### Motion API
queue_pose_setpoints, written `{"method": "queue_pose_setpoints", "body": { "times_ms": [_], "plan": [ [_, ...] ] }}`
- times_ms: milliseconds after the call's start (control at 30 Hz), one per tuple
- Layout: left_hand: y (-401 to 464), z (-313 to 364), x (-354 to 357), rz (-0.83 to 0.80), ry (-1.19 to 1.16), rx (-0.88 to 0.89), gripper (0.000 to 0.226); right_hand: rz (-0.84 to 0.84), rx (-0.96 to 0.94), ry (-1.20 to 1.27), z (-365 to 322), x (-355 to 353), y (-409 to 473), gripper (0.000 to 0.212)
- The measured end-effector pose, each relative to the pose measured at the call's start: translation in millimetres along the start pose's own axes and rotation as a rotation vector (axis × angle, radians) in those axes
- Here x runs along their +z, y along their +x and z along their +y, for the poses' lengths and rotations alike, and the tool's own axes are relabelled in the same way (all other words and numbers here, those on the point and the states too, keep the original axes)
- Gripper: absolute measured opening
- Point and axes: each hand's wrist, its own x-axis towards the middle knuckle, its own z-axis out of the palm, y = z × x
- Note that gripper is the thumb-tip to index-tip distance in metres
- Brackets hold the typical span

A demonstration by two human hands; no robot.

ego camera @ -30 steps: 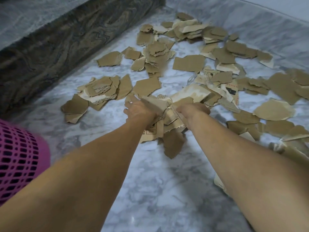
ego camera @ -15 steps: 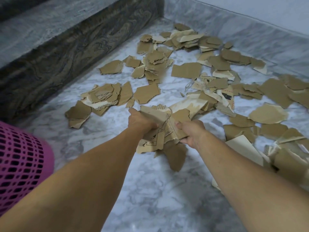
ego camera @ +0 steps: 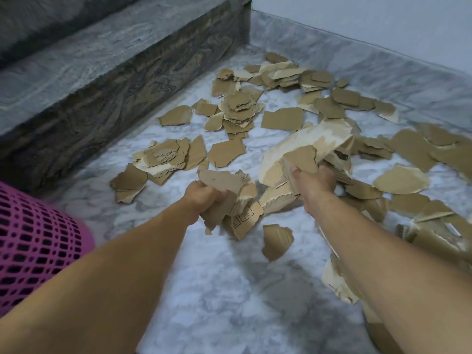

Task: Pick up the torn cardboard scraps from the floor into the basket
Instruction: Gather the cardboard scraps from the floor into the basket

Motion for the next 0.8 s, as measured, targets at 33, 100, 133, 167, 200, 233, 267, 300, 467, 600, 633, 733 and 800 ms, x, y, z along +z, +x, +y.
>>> {"method": "queue_pose_setpoints", "body": {
  "times_ms": [33,100,133,167,200,233,267,300,467,600,633,733,800],
  "plan": [
    [-2.1,0.0,3.2,-0.046,0.038,0.000,0.035,0.005,-0.037,-0.020,-2.4,-1.7,2.2,0.038],
    [-5.3,-0.5,13.1,-0.087,0.149,0.034,0.052,0.013,-0.085,-0.080,-5.3,-7.2,5.8,0.037],
    [-4.8,-2.2,18.9,-0.091,0.218,0.052,0.065,0.017,-0.110,-0.118,-5.7,-11.5,7.6,0.036],
    [-4.3,-4.3,24.4,-0.095,0.293,0.071,0.074,0.023,-0.133,-0.159,-4.9,-16.1,9.4,0.037],
    [-4.8,-5.6,30.2,-0.094,0.397,0.093,0.079,0.029,-0.148,-0.201,-5.5,-22.2,9.7,0.042],
    [-4.1,-8.0,35.1,-0.080,0.530,0.130,0.079,0.033,-0.155,-0.230,-4.6,-27.7,10.6,0.052],
    [-3.4,-9.8,39.5,-0.052,0.672,0.191,0.075,0.022,-0.154,-0.245,-3.7,-33.3,12.0,0.059],
    [-3.4,-10.3,43.3,-0.026,0.781,0.247,0.070,0.011,-0.157,-0.251,-2.6,-38.4,12.7,0.061],
    [-1.6,-8.8,53.5,-0.014,0.981,0.242,0.090,0.004,-0.150,-0.307,4.6,-53.6,18.6,0.058],
    [1.2,-5.0,58.7,-0.041,0.928,0.293,0.107,-0.014,-0.146,-0.342,8.0,-53.6,19.1,0.040],
    [2.4,-3.3,59.5,-0.054,0.933,0.278,0.111,-0.020,-0.137,-0.345,8.3,-52.5,18.8,0.038],
    [3.2,2.2,59.6,-0.066,1.023,0.212,0.107,-0.041,-0.145,-0.347,10.3,-49.3,17.8,0.035],
    [4.2,5.2,58.2,-0.107,1.133,0.194,0.116,-0.064,-0.151,-0.350,12.7,-48.2,17.9,0.034]
  ]
}}
